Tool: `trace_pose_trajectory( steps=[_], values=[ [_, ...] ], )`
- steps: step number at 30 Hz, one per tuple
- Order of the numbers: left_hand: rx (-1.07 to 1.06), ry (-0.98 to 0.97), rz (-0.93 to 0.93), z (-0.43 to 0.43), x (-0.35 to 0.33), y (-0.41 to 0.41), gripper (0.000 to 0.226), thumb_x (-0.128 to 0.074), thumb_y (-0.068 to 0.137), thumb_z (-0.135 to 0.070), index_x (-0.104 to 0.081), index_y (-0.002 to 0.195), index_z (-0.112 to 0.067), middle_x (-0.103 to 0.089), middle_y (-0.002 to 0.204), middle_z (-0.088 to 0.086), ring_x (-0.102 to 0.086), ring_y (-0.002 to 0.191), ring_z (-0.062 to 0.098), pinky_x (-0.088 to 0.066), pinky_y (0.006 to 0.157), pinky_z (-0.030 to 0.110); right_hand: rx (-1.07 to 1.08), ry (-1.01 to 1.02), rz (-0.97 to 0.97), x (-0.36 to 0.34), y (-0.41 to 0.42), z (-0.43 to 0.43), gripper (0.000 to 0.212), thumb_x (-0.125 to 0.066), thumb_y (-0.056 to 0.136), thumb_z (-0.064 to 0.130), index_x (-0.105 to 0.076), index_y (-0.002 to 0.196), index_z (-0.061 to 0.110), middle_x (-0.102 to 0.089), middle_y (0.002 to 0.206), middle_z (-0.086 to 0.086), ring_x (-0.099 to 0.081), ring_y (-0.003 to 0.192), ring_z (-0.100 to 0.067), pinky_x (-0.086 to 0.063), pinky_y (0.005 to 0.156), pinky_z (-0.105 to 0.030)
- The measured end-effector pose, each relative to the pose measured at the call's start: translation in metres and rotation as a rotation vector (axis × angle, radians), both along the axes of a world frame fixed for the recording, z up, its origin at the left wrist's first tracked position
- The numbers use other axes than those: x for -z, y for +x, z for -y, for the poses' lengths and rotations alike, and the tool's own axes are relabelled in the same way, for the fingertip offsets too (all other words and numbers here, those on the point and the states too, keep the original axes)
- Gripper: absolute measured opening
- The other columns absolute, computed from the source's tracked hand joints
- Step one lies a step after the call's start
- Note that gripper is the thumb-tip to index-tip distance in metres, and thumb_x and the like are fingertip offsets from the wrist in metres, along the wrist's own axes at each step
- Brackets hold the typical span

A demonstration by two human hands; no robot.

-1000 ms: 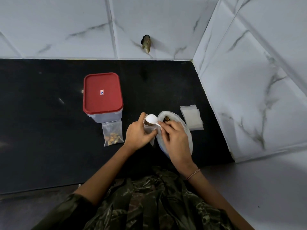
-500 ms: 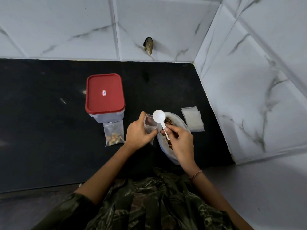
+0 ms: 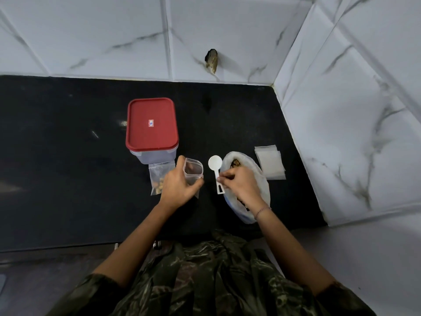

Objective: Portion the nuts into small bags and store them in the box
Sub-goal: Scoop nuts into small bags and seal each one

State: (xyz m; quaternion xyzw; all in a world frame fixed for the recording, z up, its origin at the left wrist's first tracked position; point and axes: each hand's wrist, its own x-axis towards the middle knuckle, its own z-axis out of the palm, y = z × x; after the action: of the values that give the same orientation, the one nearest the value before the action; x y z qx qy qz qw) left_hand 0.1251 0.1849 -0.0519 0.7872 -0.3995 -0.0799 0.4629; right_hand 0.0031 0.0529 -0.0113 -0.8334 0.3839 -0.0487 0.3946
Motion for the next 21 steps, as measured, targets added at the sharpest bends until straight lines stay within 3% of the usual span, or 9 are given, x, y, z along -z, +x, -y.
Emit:
trace_pose_trajectory(
  steps=[2,5,7,10,16,18,21],
  values=[
    [-0.004,-0.02,-0.037,-0.003,0.001,0.0,0.046,-0.056,0.074,-0.049,-0.05,0.099,-0.011,-0.064,0.088,-0.012,-0.062,0.08,-0.002,-0.044,0.07,0.008,-0.043,-0.022,-0.076,0.009,0.013,-0.008,0.014,-0.067,0.086,0.015,-0.073,0.096,0.007,-0.073,0.089,-0.006,-0.066,0.077,-0.011,-0.051,0.074,-0.017],
    [-0.025,-0.021,-0.049,-0.009,0.004,0.003,0.047,-0.058,0.076,-0.049,-0.049,0.101,-0.01,-0.066,0.091,-0.005,-0.064,0.084,0.009,-0.053,0.073,0.028,-0.13,-0.194,-0.22,0.025,0.03,-0.019,0.013,-0.059,0.089,0.012,-0.071,0.089,0.007,-0.069,0.085,-0.005,-0.064,0.082,-0.017,-0.047,0.063,-0.021],
    [-0.037,-0.016,-0.051,-0.013,0.006,0.004,0.048,-0.058,0.076,-0.049,-0.049,0.102,-0.01,-0.066,0.091,-0.003,-0.065,0.084,0.011,-0.054,0.074,0.035,-0.143,-0.243,-0.272,0.033,0.039,-0.024,0.014,-0.055,0.091,0.01,-0.069,0.09,0.006,-0.067,0.088,-0.007,-0.064,0.082,-0.018,-0.047,0.064,-0.024],
    [-0.051,-0.015,-0.051,-0.016,0.006,0.005,0.047,-0.057,0.076,-0.05,-0.049,0.102,-0.012,-0.066,0.091,-0.004,-0.065,0.084,0.01,-0.054,0.074,0.036,-0.122,-0.239,-0.347,0.035,0.047,-0.028,0.016,-0.054,0.093,0.011,-0.066,0.099,0.003,-0.067,0.097,-0.01,-0.064,0.09,-0.021,-0.047,0.073,-0.026],
    [-0.049,-0.012,-0.056,-0.016,0.004,0.003,0.049,-0.056,0.077,-0.051,-0.048,0.103,-0.011,-0.065,0.092,-0.004,-0.064,0.085,0.01,-0.054,0.075,0.035,-0.115,-0.23,-0.397,0.028,0.053,-0.022,0.023,-0.051,0.096,0.019,-0.065,0.106,0.002,-0.067,0.105,-0.012,-0.063,0.096,-0.022,-0.044,0.074,-0.026],
    [-0.053,-0.015,-0.065,-0.016,0.004,0.004,0.049,-0.057,0.077,-0.051,-0.048,0.103,-0.011,-0.066,0.092,-0.004,-0.064,0.085,0.01,-0.054,0.075,0.036,-0.121,-0.302,-0.283,0.014,0.049,-0.021,0.03,-0.049,0.097,0.023,-0.061,0.118,0.005,-0.064,0.111,-0.011,-0.06,0.1,-0.021,-0.045,0.081,-0.027],
    [-0.047,-0.035,-0.076,-0.015,0.002,0.006,0.051,-0.057,0.08,-0.053,-0.047,0.105,-0.009,-0.066,0.09,-0.004,-0.065,0.083,0.009,-0.054,0.074,0.038,-0.198,-0.451,0.244,-0.018,0.032,-0.033,0.038,-0.054,0.094,0.03,-0.056,0.13,0.017,-0.056,0.103,-0.003,-0.053,0.092,-0.013,-0.047,0.078,-0.021]
  ],
)
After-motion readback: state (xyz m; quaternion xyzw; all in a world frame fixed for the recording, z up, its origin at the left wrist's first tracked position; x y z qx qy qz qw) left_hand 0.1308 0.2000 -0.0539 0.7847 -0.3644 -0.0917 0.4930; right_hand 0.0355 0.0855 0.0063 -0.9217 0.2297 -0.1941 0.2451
